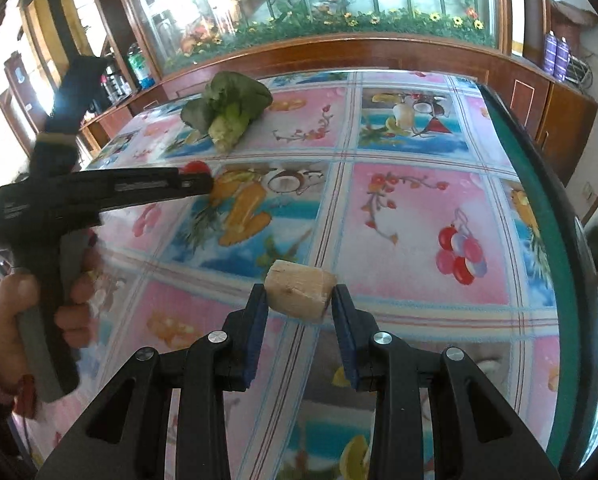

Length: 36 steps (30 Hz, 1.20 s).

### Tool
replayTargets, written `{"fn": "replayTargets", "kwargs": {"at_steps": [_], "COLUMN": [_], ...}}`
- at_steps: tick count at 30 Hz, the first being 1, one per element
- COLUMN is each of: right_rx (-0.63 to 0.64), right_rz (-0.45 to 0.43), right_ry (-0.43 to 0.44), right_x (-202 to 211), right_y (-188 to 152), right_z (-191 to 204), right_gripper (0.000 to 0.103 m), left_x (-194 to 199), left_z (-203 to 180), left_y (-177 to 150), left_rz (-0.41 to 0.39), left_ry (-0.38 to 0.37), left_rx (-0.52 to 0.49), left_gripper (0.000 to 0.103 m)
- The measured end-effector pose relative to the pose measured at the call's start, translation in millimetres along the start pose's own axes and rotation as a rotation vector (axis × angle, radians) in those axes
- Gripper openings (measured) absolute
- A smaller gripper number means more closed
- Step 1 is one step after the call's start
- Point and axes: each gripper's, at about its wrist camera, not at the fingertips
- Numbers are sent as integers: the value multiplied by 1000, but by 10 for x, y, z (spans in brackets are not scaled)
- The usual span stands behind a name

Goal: Organize fruits
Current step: 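Grasp a pale cube with the right tool while the left tool grasps the red tomato, then carry the tomato and pale cube into the tray and open both tools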

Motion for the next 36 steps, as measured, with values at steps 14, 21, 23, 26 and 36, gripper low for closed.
{"fn": "replayTargets", "kwargs": {"at_steps": [14, 21, 23, 26, 36], "right_rx": [57, 114, 136, 174, 267], "right_rz": [50, 51, 41, 24, 6], "right_ry": [36, 88, 110, 152, 279], "right_x": [251, 297, 304, 317, 260], "right_y": [-467, -427, -374, -279, -3], "right_z": [529, 1055, 1231, 1523, 2366], "right_gripper": [32, 32, 32, 32, 32], "left_x": [949, 1492, 1633, 1785, 2112], "left_z": [448, 810, 959, 1184, 1807], "left_y": [-1142, -1388, -1422, -1463, -1558], "left_rz": [0, -58, -78, -99, -148], "left_ry": [6, 36, 53, 76, 145], "left_rx": [46, 60, 66, 84, 152], "left_gripper": [34, 34, 34, 34, 34]}}
Point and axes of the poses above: each gripper's, at about its wrist camera, not at the fingertips, and x roughly against the way its jaws point, z to its left, y to its top, and after that the axes turned 9 degrees about x, right-handed
